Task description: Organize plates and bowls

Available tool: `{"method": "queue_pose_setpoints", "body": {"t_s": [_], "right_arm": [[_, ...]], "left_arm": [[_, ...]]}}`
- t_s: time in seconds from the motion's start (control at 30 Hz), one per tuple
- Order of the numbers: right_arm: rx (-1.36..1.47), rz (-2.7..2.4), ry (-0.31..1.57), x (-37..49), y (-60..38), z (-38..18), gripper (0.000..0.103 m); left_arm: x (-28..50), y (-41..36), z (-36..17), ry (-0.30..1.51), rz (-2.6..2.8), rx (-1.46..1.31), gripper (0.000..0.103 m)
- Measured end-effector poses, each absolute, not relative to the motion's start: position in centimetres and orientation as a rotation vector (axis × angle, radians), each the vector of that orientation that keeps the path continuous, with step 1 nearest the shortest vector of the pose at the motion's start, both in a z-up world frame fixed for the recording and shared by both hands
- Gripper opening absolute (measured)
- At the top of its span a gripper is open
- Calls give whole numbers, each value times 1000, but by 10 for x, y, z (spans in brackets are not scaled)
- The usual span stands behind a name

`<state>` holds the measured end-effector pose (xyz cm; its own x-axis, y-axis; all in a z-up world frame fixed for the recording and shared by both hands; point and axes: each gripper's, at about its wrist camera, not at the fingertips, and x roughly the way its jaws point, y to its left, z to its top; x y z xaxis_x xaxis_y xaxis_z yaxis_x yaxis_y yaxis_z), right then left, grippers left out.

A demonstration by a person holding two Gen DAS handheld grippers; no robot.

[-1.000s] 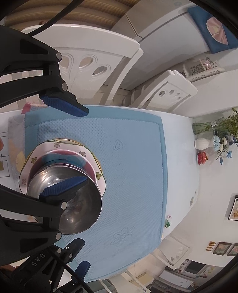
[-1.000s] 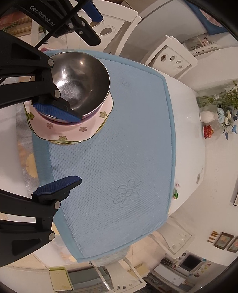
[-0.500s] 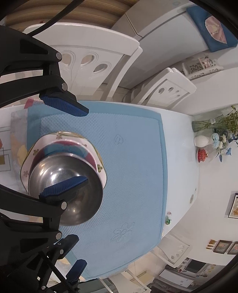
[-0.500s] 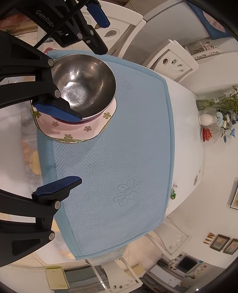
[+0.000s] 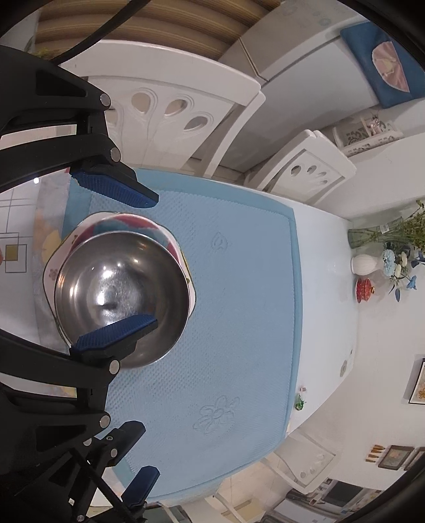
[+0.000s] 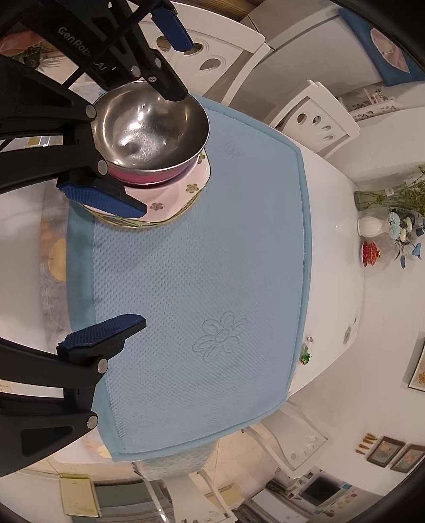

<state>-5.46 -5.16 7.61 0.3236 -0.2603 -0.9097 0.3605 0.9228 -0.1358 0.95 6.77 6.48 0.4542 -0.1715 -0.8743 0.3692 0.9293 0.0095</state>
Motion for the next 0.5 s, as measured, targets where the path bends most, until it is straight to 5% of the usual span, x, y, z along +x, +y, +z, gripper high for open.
{"method": "queue_pose_setpoints", "body": {"t_s": [0.5], "right_arm": [[15,-358,1169,-63,-63,90,59]], "left_arm": [[3,52,77,1020,-260,180,66]]}}
